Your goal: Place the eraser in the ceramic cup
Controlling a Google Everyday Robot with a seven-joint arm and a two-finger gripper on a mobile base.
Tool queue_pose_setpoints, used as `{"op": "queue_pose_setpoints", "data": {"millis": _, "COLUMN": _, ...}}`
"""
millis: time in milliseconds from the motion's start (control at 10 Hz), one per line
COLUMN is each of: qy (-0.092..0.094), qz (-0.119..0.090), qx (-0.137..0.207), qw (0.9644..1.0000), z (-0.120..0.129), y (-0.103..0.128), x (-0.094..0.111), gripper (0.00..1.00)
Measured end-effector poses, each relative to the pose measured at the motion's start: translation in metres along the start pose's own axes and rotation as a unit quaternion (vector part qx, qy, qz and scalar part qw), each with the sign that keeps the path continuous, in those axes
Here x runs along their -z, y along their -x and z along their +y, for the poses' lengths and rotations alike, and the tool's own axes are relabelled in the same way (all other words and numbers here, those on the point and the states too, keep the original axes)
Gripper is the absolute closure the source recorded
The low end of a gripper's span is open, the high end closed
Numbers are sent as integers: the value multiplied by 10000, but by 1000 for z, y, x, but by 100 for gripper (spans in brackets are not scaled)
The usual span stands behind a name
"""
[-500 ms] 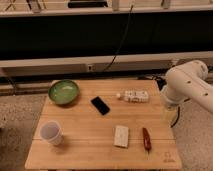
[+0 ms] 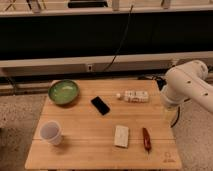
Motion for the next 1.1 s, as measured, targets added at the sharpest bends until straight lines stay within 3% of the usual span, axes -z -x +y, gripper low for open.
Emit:
{"op": "queue_pose_setpoints", "data": {"millis": 900, "qy": 0, "qz": 0, "qx": 2, "qw": 10000, "z": 0, "y": 0, "x": 0, "gripper": 20}}
{"op": "queue_pose_setpoints", "data": {"millis": 1100, "qy": -47, "qz": 30, "qx": 167, "qw": 9998, "z": -9, "y": 11, "x": 1, "gripper": 20}}
